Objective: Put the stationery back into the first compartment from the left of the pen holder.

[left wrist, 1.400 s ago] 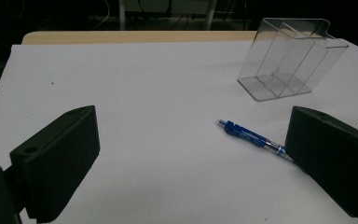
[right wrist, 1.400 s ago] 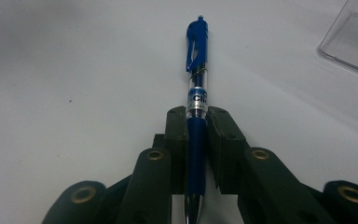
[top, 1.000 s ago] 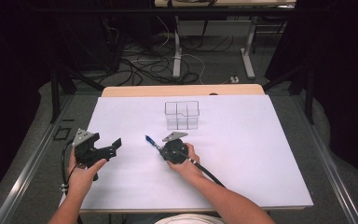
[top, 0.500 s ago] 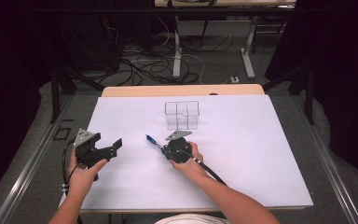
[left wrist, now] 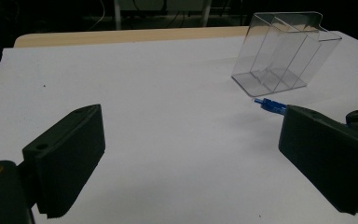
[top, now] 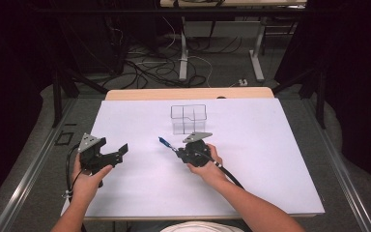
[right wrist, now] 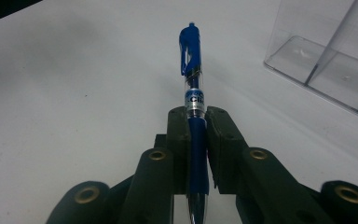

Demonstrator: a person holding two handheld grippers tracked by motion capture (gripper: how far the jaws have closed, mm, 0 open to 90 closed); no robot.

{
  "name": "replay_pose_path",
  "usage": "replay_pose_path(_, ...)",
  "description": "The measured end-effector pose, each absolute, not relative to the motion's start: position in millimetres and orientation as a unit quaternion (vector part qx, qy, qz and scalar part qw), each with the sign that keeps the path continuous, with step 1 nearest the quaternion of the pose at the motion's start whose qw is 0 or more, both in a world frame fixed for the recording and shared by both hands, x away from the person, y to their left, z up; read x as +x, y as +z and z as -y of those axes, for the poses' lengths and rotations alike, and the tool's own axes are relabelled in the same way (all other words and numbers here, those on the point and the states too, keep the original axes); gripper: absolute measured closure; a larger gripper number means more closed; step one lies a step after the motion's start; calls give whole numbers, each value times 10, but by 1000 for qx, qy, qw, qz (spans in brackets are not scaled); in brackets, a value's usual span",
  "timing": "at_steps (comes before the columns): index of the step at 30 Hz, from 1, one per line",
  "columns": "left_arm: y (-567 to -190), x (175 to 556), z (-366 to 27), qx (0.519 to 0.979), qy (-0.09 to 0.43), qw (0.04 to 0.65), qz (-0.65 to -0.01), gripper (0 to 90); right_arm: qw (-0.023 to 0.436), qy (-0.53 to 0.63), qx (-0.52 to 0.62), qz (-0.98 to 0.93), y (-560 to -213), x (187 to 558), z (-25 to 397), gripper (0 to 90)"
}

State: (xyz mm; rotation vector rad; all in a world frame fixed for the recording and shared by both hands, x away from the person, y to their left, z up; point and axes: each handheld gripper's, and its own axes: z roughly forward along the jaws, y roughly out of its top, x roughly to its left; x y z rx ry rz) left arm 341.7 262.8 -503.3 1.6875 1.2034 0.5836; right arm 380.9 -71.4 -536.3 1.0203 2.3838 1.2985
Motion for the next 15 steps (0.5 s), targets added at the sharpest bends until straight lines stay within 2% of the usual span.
replay_pose_path(15,-5003,3380,-2465,717,249,467,-454,159,101,444,338,-824,-5187,3648,1064,801)
